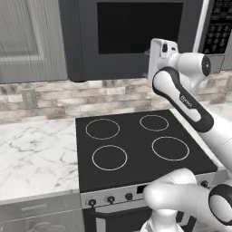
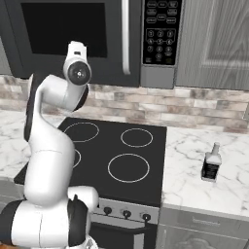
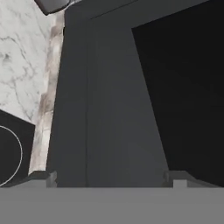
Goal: Place the microwavable item in the microwave. Then, close the microwave door and press the start button.
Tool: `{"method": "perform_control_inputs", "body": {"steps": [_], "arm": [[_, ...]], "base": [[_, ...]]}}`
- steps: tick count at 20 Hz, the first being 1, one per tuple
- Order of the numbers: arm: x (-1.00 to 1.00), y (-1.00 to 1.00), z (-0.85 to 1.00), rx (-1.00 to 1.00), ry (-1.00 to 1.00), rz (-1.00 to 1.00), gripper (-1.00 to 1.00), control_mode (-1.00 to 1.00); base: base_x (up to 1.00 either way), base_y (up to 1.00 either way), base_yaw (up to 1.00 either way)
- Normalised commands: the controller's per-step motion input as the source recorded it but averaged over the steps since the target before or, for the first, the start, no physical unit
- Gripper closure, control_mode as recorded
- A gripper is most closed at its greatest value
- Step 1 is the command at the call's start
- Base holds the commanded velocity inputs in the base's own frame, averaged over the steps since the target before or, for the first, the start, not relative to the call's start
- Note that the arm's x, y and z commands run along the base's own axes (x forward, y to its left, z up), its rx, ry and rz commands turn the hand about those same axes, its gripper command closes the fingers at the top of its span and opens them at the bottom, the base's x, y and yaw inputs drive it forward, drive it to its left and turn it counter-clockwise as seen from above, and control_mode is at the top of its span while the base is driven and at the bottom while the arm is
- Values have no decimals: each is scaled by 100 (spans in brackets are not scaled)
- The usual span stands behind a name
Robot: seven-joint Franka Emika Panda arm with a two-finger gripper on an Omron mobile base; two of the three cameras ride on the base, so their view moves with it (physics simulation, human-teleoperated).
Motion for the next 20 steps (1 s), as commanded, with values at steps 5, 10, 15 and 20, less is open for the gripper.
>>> {"method": "perform_control_inputs", "body": {"steps": [5,10,15,20], "arm": [[30,0,-3,0,14,10,-100,-100],[60,10,-22,0,24,5,-100,-100],[14,1,-20,0,15,3,-100,-100],[-100,-42,-2,3,-8,0,-100,-100]], "base": [[0,0,0],[0,0,0],[0,0,0],[0,0,0]]}}
